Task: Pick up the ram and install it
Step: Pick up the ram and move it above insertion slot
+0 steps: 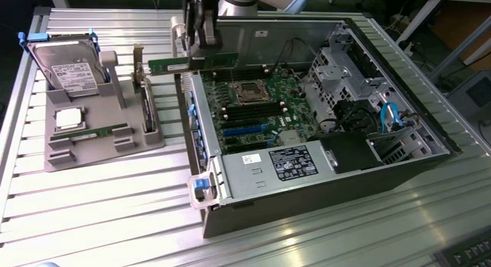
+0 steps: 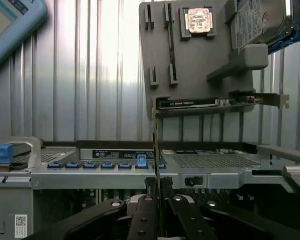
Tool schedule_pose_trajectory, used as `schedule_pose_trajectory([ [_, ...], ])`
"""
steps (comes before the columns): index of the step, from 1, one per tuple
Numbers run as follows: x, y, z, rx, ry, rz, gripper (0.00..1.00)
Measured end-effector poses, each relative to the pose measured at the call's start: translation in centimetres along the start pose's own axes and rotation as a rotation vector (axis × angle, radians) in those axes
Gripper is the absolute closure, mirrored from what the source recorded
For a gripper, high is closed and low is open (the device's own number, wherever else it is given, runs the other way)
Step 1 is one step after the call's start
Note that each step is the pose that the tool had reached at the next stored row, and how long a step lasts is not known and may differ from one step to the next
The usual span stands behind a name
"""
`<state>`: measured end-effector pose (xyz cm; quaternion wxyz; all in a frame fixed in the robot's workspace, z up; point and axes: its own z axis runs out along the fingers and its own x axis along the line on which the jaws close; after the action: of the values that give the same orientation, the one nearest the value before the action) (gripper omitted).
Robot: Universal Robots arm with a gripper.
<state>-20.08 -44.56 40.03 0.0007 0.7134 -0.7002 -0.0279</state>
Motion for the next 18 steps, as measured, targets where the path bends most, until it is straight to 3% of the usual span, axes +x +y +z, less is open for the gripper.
schedule_pose_trajectory([
  [5,0.1,-3.2,-0.13,0.0001,0.0,0.001,0.86],
  [6,0.1,-4.42,-0.18,0.0001,-0.0001,0.001,0.86],
  [8,0.1,-5.89,-0.24,0.0,0.0,0.001,0.86],
  [11,0.1,-6.4,-0.26,0.0004,-0.0004,0.01,0.86],
  [18,0.1,-6.72,-0.27,0.0029,-0.003,0.073,0.86],
])
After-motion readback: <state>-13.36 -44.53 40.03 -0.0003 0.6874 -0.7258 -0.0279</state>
